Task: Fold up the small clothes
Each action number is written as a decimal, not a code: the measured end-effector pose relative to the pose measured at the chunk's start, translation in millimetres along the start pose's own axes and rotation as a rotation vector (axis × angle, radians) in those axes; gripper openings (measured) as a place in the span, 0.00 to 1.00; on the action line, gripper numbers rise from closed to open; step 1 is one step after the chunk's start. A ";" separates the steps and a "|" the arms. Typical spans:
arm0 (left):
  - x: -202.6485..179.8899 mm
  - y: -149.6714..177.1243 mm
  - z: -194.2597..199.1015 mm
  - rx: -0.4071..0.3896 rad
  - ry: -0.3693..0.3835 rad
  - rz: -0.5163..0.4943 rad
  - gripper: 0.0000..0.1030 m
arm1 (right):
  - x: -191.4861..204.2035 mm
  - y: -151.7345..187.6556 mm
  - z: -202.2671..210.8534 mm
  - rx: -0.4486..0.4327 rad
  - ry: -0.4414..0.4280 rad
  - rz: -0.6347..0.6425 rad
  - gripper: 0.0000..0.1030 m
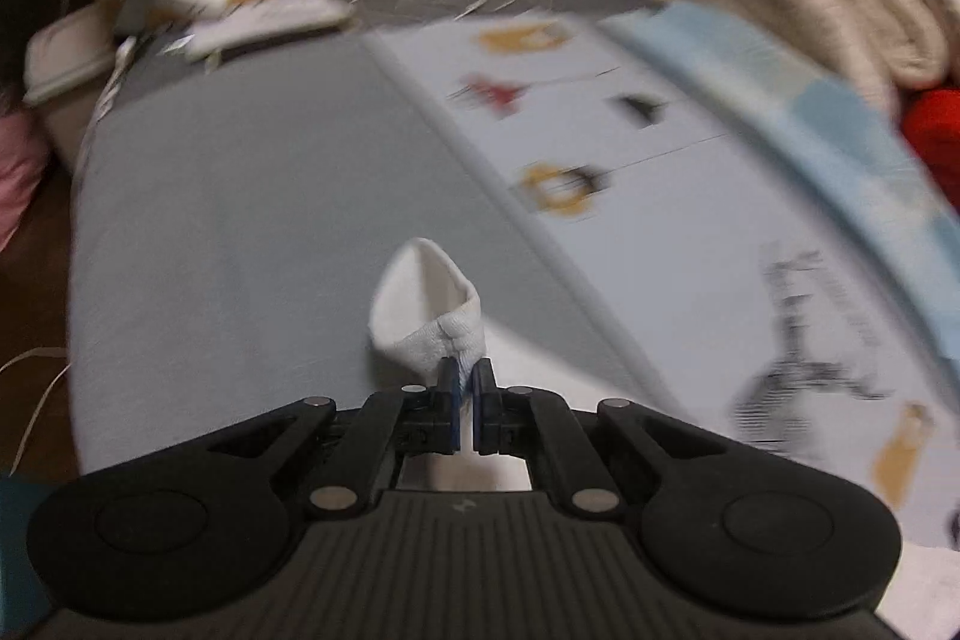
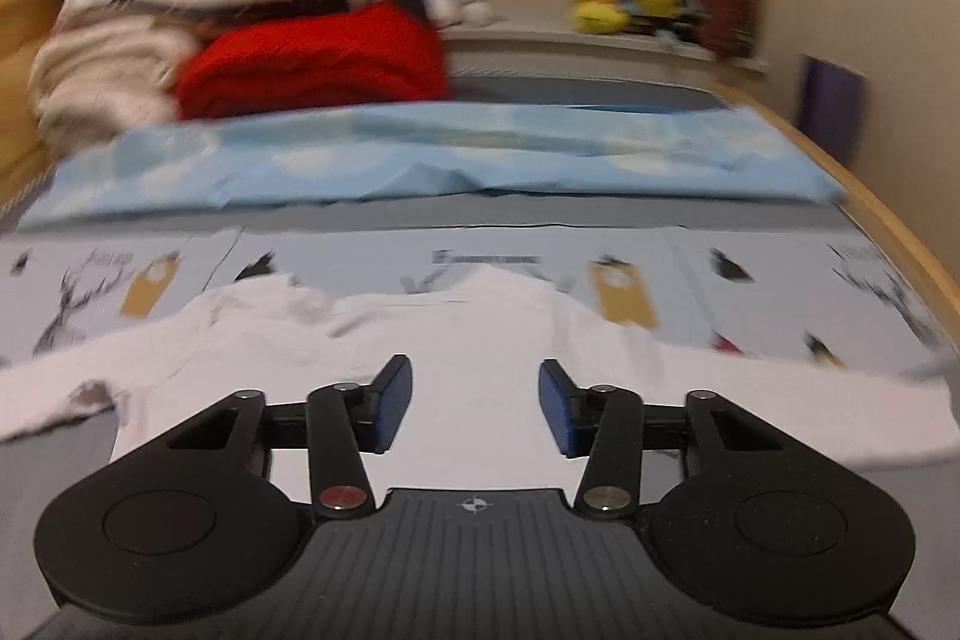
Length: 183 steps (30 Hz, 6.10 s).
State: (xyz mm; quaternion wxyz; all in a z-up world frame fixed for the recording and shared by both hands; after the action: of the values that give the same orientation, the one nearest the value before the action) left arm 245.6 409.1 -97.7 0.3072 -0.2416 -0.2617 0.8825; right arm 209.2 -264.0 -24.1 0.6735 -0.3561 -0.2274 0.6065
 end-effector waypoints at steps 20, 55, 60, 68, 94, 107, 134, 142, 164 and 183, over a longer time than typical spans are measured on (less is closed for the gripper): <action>-396.4 228.0 146.2 0.370 1.067 -0.471 0.11 | 20.2 27.3 -121.8 0.311 -0.281 -0.324 0.27; -293.5 122.9 20.1 0.252 0.483 -0.337 0.17 | -87.4 16.7 -151.9 0.101 0.071 -0.211 0.02; -313.6 170.3 9.0 0.405 0.573 -0.401 0.24 | -95.8 0.9 -138.3 0.020 -0.010 -0.281 0.02; -327.1 208.5 5.8 0.475 0.569 -0.561 0.30 | -104.0 -17.0 -122.5 -0.049 -0.003 -0.149 0.04; -312.8 250.7 -10.2 0.586 0.494 -0.816 0.15 | -84.5 38.5 -187.6 0.352 0.019 -0.395 0.40; -317.8 268.8 -4.4 0.583 0.439 -0.918 0.30 | -132.7 39.1 -178.4 0.381 0.143 -0.438 0.37; -388.8 273.4 72.9 0.396 0.564 -0.945 0.46 | -406.4 170.6 -165.3 0.364 0.594 -0.968 0.49; -394.0 277.8 83.4 0.406 0.603 -0.941 0.47 | -396.8 157.9 -182.6 0.240 0.600 -0.956 0.03; -357.2 207.3 70.7 0.367 0.591 -0.792 0.47 | 33.0 -53.4 -84.3 -0.183 -0.217 -0.057 0.03; -335.3 163.9 59.8 0.348 0.575 -0.652 0.48 | 41.1 -66.8 -53.4 0.035 -0.121 -0.047 0.47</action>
State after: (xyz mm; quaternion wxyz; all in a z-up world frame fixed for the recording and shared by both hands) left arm 375.3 55.7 -64.0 0.6643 -0.3264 -0.0762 0.6681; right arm 299.0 -235.4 -13.1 0.6787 -0.3016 -0.2653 0.6148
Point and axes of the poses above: each gripper's, at about its wrist camera, not at the fingertips, and z roughly against the way its jaws point, x to its left, y to its underside, the point moved 7 cm from there along -z, roughly the way its jaws point, and after that the axes turned 13 degrees about y, right-handed, at the moved point
